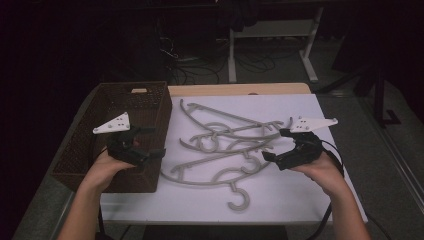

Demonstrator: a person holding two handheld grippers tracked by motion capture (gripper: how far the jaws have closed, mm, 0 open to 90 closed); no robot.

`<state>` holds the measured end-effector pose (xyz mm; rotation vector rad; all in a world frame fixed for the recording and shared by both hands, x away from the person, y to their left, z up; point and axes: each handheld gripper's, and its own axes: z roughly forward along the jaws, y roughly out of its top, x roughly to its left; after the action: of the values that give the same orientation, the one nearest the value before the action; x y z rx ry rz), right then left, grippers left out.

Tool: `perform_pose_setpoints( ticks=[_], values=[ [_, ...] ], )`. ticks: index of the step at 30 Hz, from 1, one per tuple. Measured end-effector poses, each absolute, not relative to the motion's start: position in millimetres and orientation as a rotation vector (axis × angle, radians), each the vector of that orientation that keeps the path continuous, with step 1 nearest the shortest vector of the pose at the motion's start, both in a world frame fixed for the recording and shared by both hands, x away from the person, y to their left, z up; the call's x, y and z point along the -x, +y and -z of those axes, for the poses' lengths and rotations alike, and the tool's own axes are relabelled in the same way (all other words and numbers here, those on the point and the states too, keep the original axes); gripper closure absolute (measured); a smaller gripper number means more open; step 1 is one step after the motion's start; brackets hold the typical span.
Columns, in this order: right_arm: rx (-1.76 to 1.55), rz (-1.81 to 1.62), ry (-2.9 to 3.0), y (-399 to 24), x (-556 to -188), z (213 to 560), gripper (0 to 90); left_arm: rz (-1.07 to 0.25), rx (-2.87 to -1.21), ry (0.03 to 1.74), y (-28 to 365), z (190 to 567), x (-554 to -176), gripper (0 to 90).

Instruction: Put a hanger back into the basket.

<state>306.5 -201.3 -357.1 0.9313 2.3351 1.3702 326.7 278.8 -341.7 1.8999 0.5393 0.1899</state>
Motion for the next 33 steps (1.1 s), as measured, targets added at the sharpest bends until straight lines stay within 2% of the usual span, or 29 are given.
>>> perform_pose_setpoints(
  ticks=[13,26,33],
  values=[
    [-0.962,-1.329,2.369,-202,-310,377,0.0,-0.162,-1.899,0.511,259,336,-327,2.3],
    [-1.040,-1.354,2.374,-213,-302,410,0.0,-0.100,-1.922,0.468,218,340,-325,2.3],
    [-1.067,-1.359,2.351,-219,-300,416,0.0,-0.077,-1.930,0.465,199,347,-327,2.3]
  ],
)
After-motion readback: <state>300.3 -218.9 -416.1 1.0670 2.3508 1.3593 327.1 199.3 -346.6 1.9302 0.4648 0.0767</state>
